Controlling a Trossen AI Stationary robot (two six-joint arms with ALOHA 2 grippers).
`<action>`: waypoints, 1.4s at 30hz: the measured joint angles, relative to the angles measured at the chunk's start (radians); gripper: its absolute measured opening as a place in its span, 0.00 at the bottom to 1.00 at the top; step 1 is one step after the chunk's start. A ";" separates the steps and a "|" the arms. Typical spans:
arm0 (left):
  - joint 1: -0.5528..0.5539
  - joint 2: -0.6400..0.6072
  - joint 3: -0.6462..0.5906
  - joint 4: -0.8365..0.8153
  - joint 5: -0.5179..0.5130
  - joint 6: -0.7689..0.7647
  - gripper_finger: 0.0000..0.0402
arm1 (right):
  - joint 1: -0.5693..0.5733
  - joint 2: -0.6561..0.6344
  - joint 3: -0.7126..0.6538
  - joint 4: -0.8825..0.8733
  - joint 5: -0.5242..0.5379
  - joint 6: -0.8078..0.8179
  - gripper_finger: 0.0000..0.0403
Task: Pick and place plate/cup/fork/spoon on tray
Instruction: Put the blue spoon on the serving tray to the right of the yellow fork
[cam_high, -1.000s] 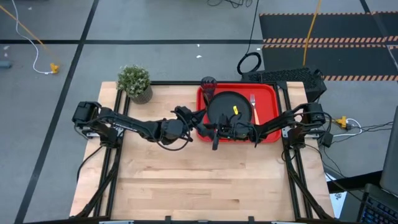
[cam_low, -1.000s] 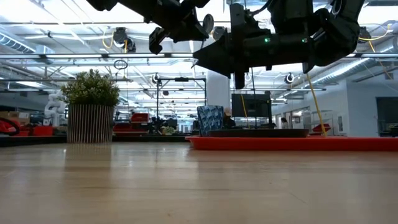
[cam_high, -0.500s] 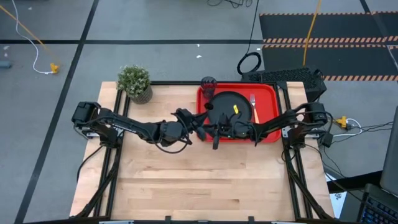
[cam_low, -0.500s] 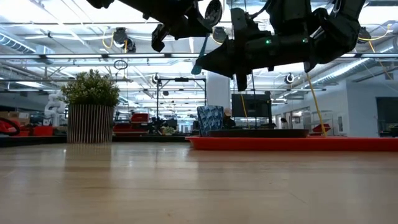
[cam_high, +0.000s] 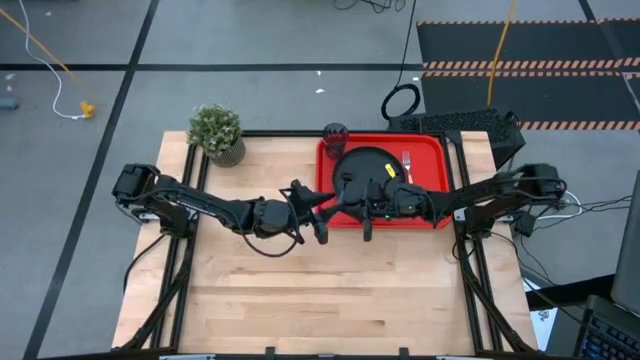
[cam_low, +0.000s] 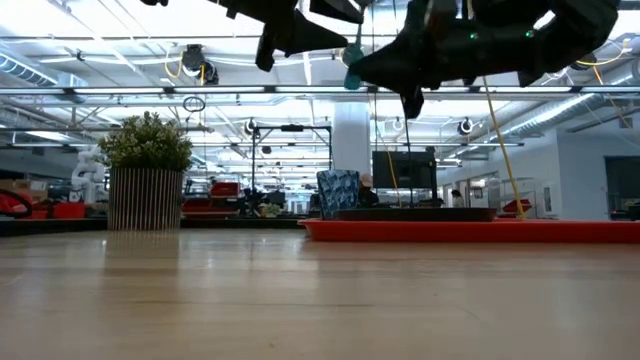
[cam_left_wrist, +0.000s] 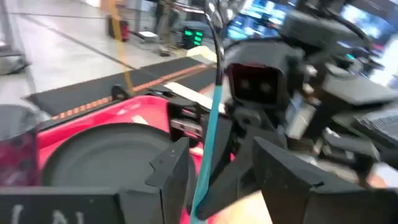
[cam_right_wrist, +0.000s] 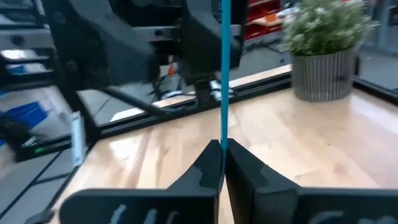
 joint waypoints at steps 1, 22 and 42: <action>0.000 -0.002 0.000 0.000 0.029 0.010 0.45 | -0.004 -0.018 -0.002 -0.020 -0.017 -0.001 0.00; 0.005 0.003 0.000 -0.001 0.253 0.141 0.46 | -0.037 -0.131 -0.012 -0.177 -0.326 -0.020 0.00; 0.016 0.149 0.000 0.217 0.255 0.149 0.25 | -0.037 -0.131 -0.011 -0.186 -0.330 -0.040 0.00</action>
